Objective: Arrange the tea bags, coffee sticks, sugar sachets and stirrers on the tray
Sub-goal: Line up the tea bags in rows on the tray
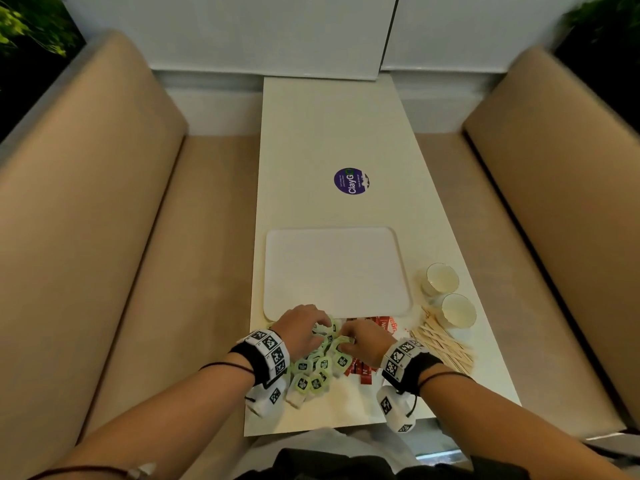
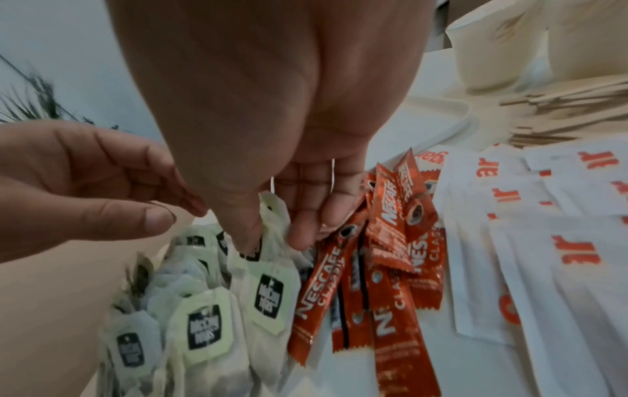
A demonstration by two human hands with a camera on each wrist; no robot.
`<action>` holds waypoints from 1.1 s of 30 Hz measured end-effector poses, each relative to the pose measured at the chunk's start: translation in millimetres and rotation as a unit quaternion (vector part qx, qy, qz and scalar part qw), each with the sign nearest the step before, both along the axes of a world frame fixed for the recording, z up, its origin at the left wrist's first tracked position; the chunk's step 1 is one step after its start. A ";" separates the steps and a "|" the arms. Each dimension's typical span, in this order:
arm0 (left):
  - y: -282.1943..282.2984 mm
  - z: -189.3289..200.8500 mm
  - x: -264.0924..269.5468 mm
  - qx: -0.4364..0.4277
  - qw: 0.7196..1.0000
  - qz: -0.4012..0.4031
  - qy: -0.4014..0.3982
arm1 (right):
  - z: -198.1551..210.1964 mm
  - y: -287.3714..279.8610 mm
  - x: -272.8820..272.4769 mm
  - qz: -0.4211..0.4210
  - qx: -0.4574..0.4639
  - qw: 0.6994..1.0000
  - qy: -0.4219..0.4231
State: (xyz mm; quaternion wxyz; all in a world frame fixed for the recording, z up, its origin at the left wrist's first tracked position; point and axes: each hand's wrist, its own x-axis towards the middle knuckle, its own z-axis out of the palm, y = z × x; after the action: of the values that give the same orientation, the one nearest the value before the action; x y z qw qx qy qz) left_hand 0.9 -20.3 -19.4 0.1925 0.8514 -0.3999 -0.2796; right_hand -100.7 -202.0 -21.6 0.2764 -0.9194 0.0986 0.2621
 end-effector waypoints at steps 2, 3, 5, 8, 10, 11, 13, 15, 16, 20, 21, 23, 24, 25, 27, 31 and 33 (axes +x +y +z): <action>-0.8 4.1 2.8 -0.020 1.000 0.010 0.021 | 6.5 -4.0 0.3 0.006 0.007 1.000 -0.009; -1.3 7.0 4.9 -0.029 0.999 0.011 0.028 | 10.7 -6.8 1.5 0.011 0.008 1.000 -0.016; -1.3 11.7 8.8 -0.045 0.998 0.010 0.046 | 20.6 -12.5 5.3 0.023 0.004 0.999 -0.031; -2.4 19.5 11.5 -0.064 0.995 0.003 0.079 | 38.1 -18.8 12.3 0.038 0.016 0.998 -0.051; -5.4 26.1 12.0 -0.069 0.992 -0.004 0.102 | 50.5 -20.6 17.0 0.043 0.030 0.996 -0.067; -7.4 29.8 12.1 -0.073 0.991 -0.006 0.115 | 56.4 -21.0 19.6 0.043 0.038 0.995 -0.076; -11.6 35.6 11.6 -0.089 0.984 -0.002 0.152 | 68.4 -20.3 25.8 0.039 0.061 0.993 -0.092; -14.9 39.9 11.3 -0.113 0.975 0.014 0.192 | 77.4 -17.8 33.6 0.040 0.085 0.990 -0.109; -16.4 41.2 11.4 -0.126 0.970 0.025 0.205 | 80.5 -16.4 38.0 0.039 0.097 0.988 -0.117; -16.6 41.2 17.0 -0.188 0.952 0.098 0.222 | 85.0 -9.0 54.8 0.019 0.124 0.982 -0.140; -15.3 40.4 19.4 -0.201 0.946 0.119 0.224 | 85.9 -7.1 58.3 0.013 0.130 0.981 -0.144; -11.9 38.7 24.9 -0.220 0.937 0.157 0.223 | 88.3 -4.0 65.8 0.010 0.139 0.978 -0.156; -10.2 38.0 27.7 -0.226 0.934 0.169 0.218 | 89.6 -2.6 69.8 0.014 0.139 0.977 -0.161; -8.8 37.7 30.3 -0.230 0.933 0.176 0.211 | 90.4 -1.2 73.7 0.018 0.136 0.977 -0.163; -6.9 37.2 35.5 -0.232 0.935 0.186 0.192 | 89.7 0.1 81.3 0.022 0.130 0.978 -0.164; -3.9 35.1 45.7 -0.237 0.934 0.196 0.183 | 86.8 -0.3 94.6 0.016 0.160 0.973 -0.166; -2.9 35.9 52.2 -0.235 0.929 0.206 0.199 | 85.2 -1.2 101.5 0.018 0.168 0.971 -0.168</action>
State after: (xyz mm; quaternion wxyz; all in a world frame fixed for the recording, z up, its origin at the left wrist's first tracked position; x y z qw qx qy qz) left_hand 53.0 -23.1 16.6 0.5156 0.7724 -0.2237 -0.2958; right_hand 0.8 -203.1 63.6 0.4344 -0.8924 -0.0108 0.1216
